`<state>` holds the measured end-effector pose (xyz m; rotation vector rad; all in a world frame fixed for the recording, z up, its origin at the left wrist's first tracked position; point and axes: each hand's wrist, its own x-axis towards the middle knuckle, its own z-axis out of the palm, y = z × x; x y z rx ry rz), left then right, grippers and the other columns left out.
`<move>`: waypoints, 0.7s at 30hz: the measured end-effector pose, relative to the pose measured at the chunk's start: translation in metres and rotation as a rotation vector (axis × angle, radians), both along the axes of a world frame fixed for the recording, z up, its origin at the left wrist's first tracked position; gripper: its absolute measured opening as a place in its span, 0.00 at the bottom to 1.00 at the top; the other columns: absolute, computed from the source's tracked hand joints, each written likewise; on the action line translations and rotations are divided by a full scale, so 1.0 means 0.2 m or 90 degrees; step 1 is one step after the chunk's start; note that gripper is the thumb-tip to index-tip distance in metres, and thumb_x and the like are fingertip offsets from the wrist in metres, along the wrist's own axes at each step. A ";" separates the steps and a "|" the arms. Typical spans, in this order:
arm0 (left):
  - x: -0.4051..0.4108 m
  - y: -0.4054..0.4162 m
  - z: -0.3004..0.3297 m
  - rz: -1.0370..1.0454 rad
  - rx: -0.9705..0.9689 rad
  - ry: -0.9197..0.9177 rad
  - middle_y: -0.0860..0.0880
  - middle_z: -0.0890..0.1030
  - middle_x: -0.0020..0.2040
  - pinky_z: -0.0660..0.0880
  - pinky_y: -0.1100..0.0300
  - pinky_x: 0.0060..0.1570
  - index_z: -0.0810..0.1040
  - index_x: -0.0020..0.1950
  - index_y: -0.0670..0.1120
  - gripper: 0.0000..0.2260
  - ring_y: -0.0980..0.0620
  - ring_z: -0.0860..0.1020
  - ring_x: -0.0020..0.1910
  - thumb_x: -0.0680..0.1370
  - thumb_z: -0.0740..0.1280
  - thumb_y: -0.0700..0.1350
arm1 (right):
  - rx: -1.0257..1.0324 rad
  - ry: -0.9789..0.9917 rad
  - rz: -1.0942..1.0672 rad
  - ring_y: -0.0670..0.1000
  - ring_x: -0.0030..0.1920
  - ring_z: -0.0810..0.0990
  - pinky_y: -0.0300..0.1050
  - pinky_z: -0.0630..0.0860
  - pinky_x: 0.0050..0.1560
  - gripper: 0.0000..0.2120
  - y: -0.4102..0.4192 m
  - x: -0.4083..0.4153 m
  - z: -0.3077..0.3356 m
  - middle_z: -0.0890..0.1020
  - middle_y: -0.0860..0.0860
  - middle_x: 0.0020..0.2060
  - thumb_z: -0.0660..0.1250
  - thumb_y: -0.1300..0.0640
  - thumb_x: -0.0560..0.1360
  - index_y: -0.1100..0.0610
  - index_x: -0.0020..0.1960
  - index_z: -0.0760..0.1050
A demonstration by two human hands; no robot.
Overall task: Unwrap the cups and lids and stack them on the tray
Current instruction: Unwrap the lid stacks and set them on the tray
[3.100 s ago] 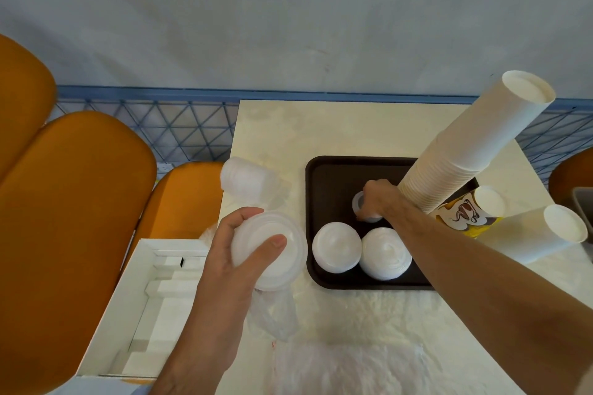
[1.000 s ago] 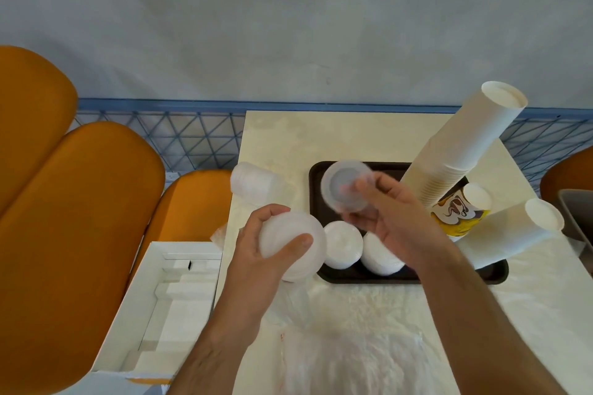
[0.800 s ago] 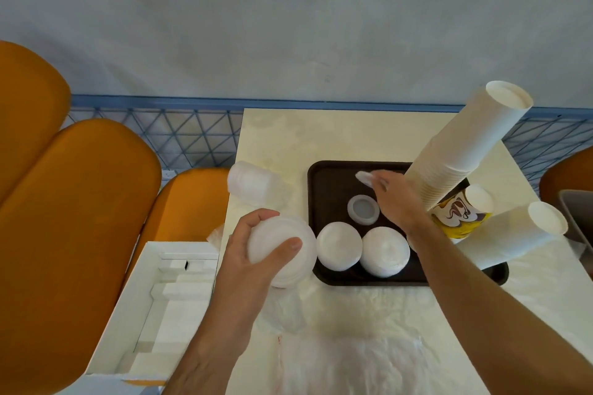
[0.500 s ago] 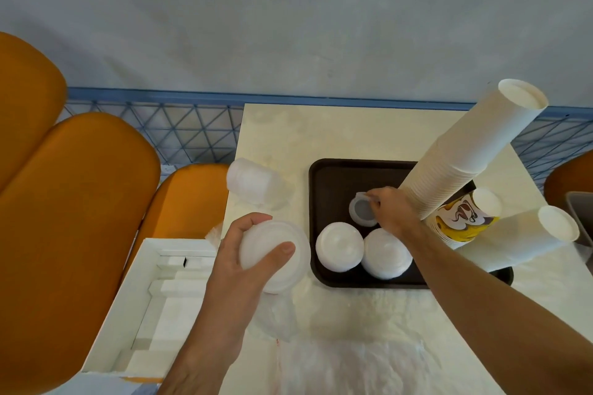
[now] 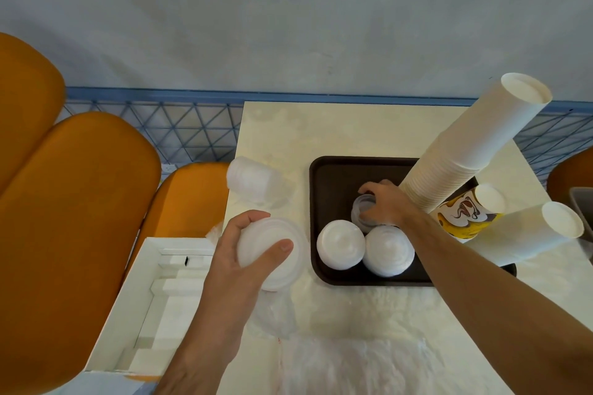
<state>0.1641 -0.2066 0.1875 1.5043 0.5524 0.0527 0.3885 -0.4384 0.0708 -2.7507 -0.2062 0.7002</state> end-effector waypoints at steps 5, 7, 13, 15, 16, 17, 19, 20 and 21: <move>-0.01 0.01 0.00 0.007 -0.003 0.005 0.57 0.76 0.56 0.79 0.54 0.49 0.73 0.57 0.64 0.27 0.49 0.74 0.57 0.60 0.73 0.57 | -0.066 0.093 0.048 0.59 0.67 0.71 0.53 0.77 0.63 0.37 0.02 0.03 -0.03 0.66 0.52 0.71 0.80 0.52 0.68 0.45 0.73 0.68; -0.01 0.01 0.00 0.011 -0.005 0.009 0.57 0.76 0.56 0.79 0.53 0.49 0.74 0.58 0.64 0.26 0.49 0.74 0.57 0.60 0.74 0.56 | -0.075 0.073 0.049 0.59 0.66 0.72 0.54 0.79 0.62 0.37 0.03 0.04 -0.03 0.68 0.52 0.69 0.81 0.53 0.67 0.46 0.72 0.69; -0.01 0.01 -0.01 0.019 0.000 0.015 0.56 0.76 0.57 0.80 0.50 0.51 0.74 0.58 0.64 0.27 0.50 0.74 0.58 0.59 0.74 0.56 | -0.069 0.028 0.036 0.58 0.67 0.75 0.52 0.79 0.63 0.40 0.05 0.04 -0.03 0.73 0.55 0.70 0.80 0.56 0.69 0.50 0.76 0.66; -0.01 0.00 -0.01 0.021 -0.003 0.017 0.56 0.76 0.56 0.80 0.52 0.49 0.74 0.58 0.64 0.27 0.50 0.74 0.57 0.60 0.74 0.55 | -0.067 0.031 0.018 0.58 0.67 0.75 0.52 0.79 0.63 0.40 0.06 0.04 -0.02 0.73 0.55 0.70 0.80 0.56 0.70 0.51 0.77 0.65; -0.01 0.00 -0.01 0.021 -0.004 0.017 0.57 0.75 0.56 0.80 0.54 0.48 0.73 0.58 0.64 0.27 0.50 0.74 0.57 0.61 0.74 0.55 | -0.068 0.034 0.014 0.59 0.67 0.75 0.52 0.79 0.63 0.39 0.06 0.04 -0.02 0.73 0.56 0.70 0.79 0.56 0.71 0.51 0.77 0.65; 0.00 0.00 -0.01 0.021 -0.004 0.018 0.57 0.75 0.56 0.79 0.56 0.46 0.73 0.58 0.63 0.26 0.50 0.74 0.57 0.61 0.74 0.55 | -0.069 0.038 0.015 0.59 0.67 0.75 0.52 0.79 0.63 0.39 0.07 0.03 -0.01 0.73 0.56 0.70 0.79 0.56 0.71 0.51 0.77 0.65; 0.00 -0.01 -0.01 0.019 0.002 0.021 0.57 0.76 0.56 0.78 0.57 0.45 0.73 0.58 0.63 0.26 0.50 0.74 0.56 0.61 0.73 0.55 | -0.071 0.038 0.026 0.59 0.66 0.76 0.52 0.79 0.63 0.38 0.07 0.02 -0.01 0.73 0.56 0.70 0.79 0.56 0.71 0.51 0.77 0.65; 0.00 -0.02 -0.01 0.018 0.003 0.021 0.58 0.76 0.55 0.78 0.57 0.45 0.73 0.58 0.63 0.26 0.50 0.74 0.57 0.61 0.73 0.55 | -0.071 0.034 0.031 0.59 0.66 0.76 0.52 0.79 0.62 0.39 0.08 0.02 -0.01 0.73 0.56 0.70 0.79 0.56 0.71 0.50 0.77 0.65; 0.00 -0.02 0.00 0.018 0.003 0.020 0.58 0.76 0.55 0.78 0.57 0.46 0.73 0.58 0.63 0.26 0.50 0.74 0.57 0.61 0.73 0.55 | -0.070 0.034 0.034 0.59 0.67 0.76 0.53 0.79 0.63 0.39 0.08 0.01 -0.01 0.73 0.55 0.70 0.79 0.55 0.71 0.50 0.77 0.65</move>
